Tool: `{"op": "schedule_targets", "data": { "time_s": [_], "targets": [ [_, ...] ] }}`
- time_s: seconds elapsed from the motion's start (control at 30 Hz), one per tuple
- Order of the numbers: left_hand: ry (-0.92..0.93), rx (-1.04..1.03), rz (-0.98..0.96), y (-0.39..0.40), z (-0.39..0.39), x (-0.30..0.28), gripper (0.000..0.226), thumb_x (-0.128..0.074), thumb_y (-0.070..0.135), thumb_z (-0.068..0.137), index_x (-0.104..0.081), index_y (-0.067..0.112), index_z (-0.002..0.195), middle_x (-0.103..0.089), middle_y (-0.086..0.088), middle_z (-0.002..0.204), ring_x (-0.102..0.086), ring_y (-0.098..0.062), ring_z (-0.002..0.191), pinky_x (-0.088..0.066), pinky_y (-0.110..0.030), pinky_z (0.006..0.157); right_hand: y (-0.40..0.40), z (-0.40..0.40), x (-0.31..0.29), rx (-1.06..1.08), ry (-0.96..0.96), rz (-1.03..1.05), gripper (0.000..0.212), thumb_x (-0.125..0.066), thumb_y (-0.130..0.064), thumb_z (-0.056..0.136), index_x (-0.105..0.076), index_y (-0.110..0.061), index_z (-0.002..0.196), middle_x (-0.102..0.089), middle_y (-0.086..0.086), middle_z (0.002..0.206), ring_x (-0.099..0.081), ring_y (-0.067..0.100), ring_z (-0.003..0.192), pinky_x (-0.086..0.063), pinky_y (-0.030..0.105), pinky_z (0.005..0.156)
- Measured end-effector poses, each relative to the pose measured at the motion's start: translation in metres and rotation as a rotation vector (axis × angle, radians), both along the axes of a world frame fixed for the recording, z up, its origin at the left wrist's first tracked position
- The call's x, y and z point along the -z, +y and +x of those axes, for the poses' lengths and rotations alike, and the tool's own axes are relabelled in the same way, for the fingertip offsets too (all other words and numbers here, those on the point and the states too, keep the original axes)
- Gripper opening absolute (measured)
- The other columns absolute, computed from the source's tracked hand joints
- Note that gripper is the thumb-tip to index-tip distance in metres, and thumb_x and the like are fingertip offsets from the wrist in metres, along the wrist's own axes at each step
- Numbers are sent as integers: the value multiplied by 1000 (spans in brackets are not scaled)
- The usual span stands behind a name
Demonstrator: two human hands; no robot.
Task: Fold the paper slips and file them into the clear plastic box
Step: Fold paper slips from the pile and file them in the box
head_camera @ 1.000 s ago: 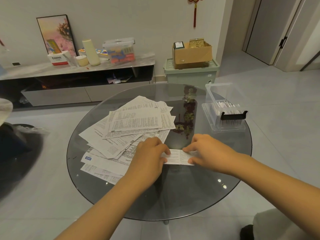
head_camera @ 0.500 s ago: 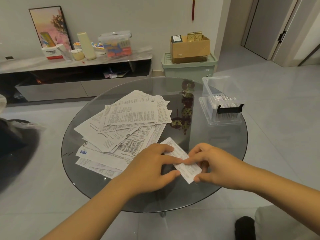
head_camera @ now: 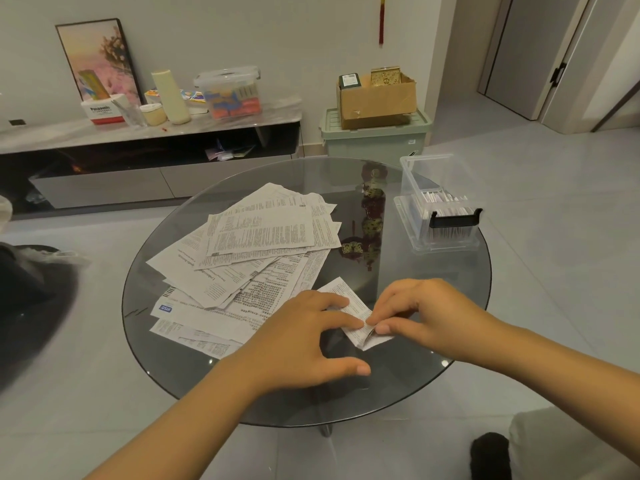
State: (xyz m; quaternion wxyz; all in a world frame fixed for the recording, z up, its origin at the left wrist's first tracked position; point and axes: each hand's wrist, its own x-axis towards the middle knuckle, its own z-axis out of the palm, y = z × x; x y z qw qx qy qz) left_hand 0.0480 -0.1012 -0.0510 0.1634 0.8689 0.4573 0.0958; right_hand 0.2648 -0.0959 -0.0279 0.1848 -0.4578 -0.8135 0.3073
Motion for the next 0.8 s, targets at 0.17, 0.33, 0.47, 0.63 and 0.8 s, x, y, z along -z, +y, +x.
{"op": "schedule_targets", "data": {
  "time_s": [0.17,0.33,0.47,0.63,0.8],
  "targets": [
    [-56,9,68,0,2,0,57,-46,74,73,-65,36,111,-59,19,119,-46,2,108,-31,-7,89,7,-5,-7,21,64,-75,10,-68,-31,80,-73,-40,83,-69,-7,82,-63,8,79,-52,28,74],
    [-144,-137,82,2,7,3,42,-43,58,88,-65,24,80,-61,8,75,-53,-8,71,-41,-24,60,15,-13,-9,101,201,-183,15,-61,-19,89,-75,-20,92,-72,7,76,-66,14,69,-54,23,66],
    [-284,-296,23,5,10,3,16,-58,39,89,-69,27,93,-67,6,81,-59,-8,76,-46,-30,69,18,-21,-6,198,313,-249,23,-50,-24,94,-70,-17,103,-72,8,87,-66,15,75,-54,26,69],
    [-375,-329,-11,8,12,5,31,-67,23,83,-60,33,112,-63,19,96,-57,1,87,-46,-15,78,22,-30,12,212,146,-111,29,-66,-18,84,-60,-25,112,-62,-10,84,-59,7,71,-48,15,69],
    [-378,-310,-10,12,11,10,61,-71,18,81,-44,29,134,-45,15,117,-49,3,91,-36,1,76,21,-36,22,210,71,-45,54,-75,-20,76,-49,-30,122,-58,-12,90,-58,5,73,-48,16,70]
  ]
}}
